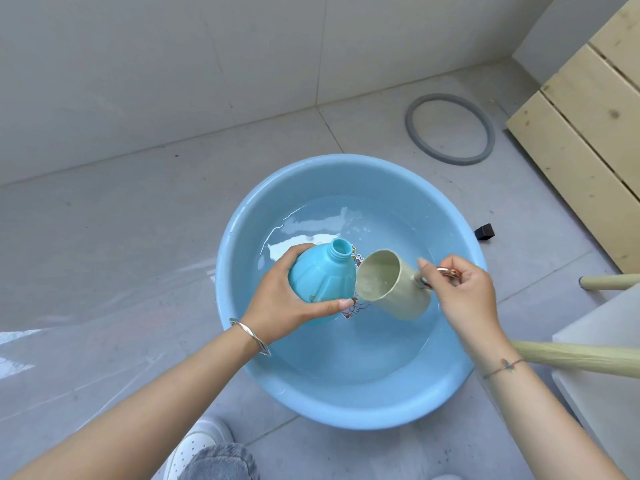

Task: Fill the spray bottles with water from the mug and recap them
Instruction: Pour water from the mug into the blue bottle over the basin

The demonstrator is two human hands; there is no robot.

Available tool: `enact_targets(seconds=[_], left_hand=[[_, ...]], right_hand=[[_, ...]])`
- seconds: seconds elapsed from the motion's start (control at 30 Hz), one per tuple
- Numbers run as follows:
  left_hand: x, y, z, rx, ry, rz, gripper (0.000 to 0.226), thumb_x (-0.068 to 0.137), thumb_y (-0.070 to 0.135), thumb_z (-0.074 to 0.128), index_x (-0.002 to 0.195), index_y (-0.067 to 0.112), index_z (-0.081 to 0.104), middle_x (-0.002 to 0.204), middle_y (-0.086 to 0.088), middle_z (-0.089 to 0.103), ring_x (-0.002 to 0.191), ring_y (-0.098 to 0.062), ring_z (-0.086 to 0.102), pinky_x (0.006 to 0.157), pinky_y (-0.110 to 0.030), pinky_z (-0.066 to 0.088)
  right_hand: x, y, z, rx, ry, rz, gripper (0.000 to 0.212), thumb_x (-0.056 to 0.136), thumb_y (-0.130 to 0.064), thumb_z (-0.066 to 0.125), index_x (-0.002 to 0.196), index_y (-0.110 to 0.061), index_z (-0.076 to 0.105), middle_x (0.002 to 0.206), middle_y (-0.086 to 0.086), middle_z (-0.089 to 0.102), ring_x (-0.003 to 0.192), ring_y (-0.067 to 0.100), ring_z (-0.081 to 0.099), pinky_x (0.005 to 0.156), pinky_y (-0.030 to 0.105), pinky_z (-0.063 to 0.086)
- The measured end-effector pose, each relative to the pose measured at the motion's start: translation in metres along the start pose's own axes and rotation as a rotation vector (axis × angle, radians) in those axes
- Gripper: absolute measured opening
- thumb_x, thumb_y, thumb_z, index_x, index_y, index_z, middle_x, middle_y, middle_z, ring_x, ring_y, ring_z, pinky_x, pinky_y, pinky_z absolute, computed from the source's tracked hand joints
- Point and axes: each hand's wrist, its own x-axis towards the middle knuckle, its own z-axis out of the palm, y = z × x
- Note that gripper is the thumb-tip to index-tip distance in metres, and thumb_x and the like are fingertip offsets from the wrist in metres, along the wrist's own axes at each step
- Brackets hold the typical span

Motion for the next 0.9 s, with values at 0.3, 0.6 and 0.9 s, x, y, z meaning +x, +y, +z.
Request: enact_targets(seconds=[0.3, 0.6, 0.9], left_hand=[[-0.001, 0.000, 0.001, 0.041, -0.016, 0.027, 0.082, 0.042, 0.058, 0.086, 0.115, 0.041, 0.052, 0.111, 0.026, 0.060, 0.105, 0.004, 0.058, 0.088, -0.012, 0.046], [-0.001, -0.003, 0.003, 0.122, -0.037, 0.035, 0.088, 0.042, 0.062, 0.085, 0.120, 0.041, 0.052, 0.118, 0.022, 0.058, 0.110, 0.003, 0.056, 0.095, -0.020, 0.046], [-0.002, -0.002, 0.003, 0.113, -0.051, 0.040, 0.087, 0.042, 0.061, 0.086, 0.119, 0.039, 0.052, 0.116, 0.020, 0.059, 0.108, 0.001, 0.057, 0.095, -0.022, 0.048]], right_hand=[[-0.015, -0.059, -0.021, 0.168, 0.145, -0.175, 0.043, 0.086, -0.015, 0.068, 0.055, -0.021, 0.039, 0.039, -0.017, 0.030, 0.044, 0.003, 0.026, 0.051, 0.016, 0.026], [-0.032, -0.090, -0.022, 0.063, 0.160, -0.408, 0.041, 0.079, -0.036, 0.069, 0.058, -0.019, 0.039, 0.049, -0.007, 0.041, 0.050, 0.003, 0.035, 0.053, 0.017, 0.028], [-0.039, -0.100, -0.019, -0.200, 0.162, -0.635, 0.037, 0.082, -0.023, 0.069, 0.060, -0.014, 0.041, 0.063, -0.007, 0.041, 0.065, 0.016, 0.040, 0.062, 0.019, 0.029]])
